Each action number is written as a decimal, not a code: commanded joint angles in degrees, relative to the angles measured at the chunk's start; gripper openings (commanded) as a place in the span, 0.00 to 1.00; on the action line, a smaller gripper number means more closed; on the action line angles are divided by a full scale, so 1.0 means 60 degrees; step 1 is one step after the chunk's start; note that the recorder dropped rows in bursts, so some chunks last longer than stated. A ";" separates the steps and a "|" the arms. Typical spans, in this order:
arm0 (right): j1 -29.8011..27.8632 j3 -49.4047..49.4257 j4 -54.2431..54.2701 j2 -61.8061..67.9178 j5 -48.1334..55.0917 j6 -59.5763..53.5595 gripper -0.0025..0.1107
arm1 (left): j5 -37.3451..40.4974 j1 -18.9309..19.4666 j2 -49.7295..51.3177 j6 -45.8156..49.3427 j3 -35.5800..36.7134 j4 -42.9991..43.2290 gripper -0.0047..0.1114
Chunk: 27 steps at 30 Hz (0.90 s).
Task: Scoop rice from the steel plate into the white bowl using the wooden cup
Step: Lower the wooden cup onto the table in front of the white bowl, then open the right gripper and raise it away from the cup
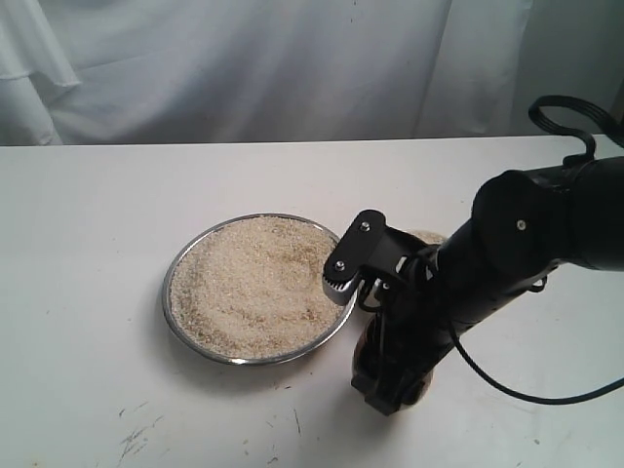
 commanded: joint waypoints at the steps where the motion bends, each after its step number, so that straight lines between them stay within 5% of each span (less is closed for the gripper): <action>1: 0.0010 0.0042 0.0156 0.0222 -0.0108 0.0079 0.65 | -0.0060 -0.0015 -0.0048 -0.0030 0.0043 -0.0007 0.04; 18: 0.0010 0.0025 0.0139 0.0246 -0.0354 0.0925 0.72 | -0.0060 -0.0015 -0.0048 -0.0030 0.0043 -0.0007 0.04; 27: 0.0010 -0.0587 -0.0070 -0.1510 0.0270 0.1750 0.72 | -0.0060 -0.0015 -0.0048 -0.0030 0.0043 -0.0007 0.04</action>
